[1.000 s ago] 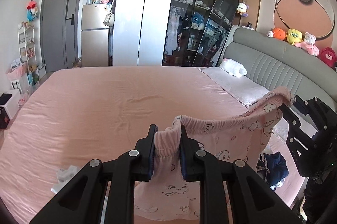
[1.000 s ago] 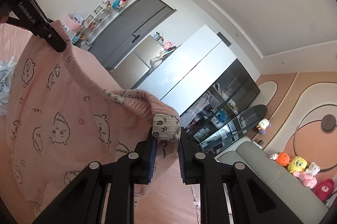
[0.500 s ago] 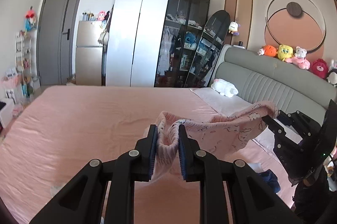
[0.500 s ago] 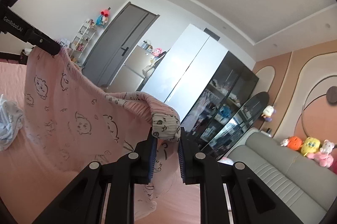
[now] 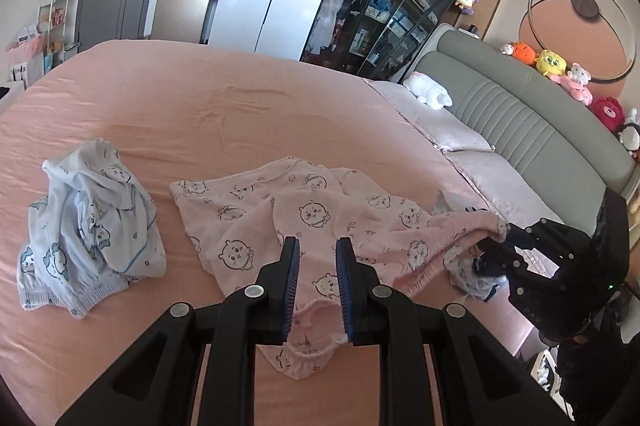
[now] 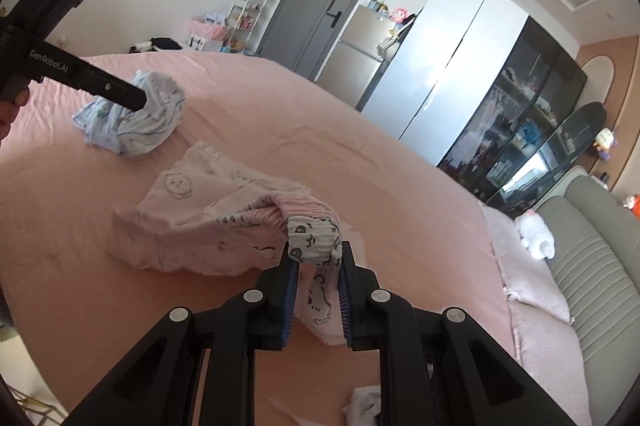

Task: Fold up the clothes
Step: 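Lay the pink pants flat on the bed and open both grippers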

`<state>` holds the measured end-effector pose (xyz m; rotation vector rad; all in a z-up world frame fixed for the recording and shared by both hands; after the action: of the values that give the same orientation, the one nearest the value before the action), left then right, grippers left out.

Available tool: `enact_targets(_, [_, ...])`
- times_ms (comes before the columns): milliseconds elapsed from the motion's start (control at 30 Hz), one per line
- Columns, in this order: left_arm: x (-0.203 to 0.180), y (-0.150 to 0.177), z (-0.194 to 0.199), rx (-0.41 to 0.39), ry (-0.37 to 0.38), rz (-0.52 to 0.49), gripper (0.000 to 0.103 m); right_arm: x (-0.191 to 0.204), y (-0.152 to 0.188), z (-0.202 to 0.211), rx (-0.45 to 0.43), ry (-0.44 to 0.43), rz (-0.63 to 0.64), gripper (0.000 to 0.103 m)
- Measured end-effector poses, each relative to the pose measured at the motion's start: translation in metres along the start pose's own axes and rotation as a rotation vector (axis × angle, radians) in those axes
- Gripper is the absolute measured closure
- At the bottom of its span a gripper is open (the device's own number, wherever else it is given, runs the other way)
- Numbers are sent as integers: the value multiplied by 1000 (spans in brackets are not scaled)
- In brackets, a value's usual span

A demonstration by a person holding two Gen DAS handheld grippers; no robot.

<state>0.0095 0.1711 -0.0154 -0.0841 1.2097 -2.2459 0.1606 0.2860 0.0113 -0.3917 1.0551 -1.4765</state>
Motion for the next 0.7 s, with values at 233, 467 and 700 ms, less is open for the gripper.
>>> enact_targets(233, [-16, 36, -24, 162, 25, -32, 82, 10, 28, 7, 59, 6, -9, 87])
enact_targets(467, [-22, 75, -74, 338, 11, 3, 21, 2, 29, 8, 77, 52, -31, 87])
enact_targets(700, [12, 86, -102, 380, -83, 142, 21, 2, 28, 5, 82, 63, 3, 87])
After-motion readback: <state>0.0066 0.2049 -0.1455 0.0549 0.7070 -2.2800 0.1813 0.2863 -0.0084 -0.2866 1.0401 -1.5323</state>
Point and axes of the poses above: each gripper's, at about its wrist camera, not at the fingertips, and z roughly against the way its jaws point, x to its left, y to its underside, the point moved 4 cm from there along -z, roughly the way its jaws point, and after that the axes turned 9 degrees about -z, right-handed, at the moved point
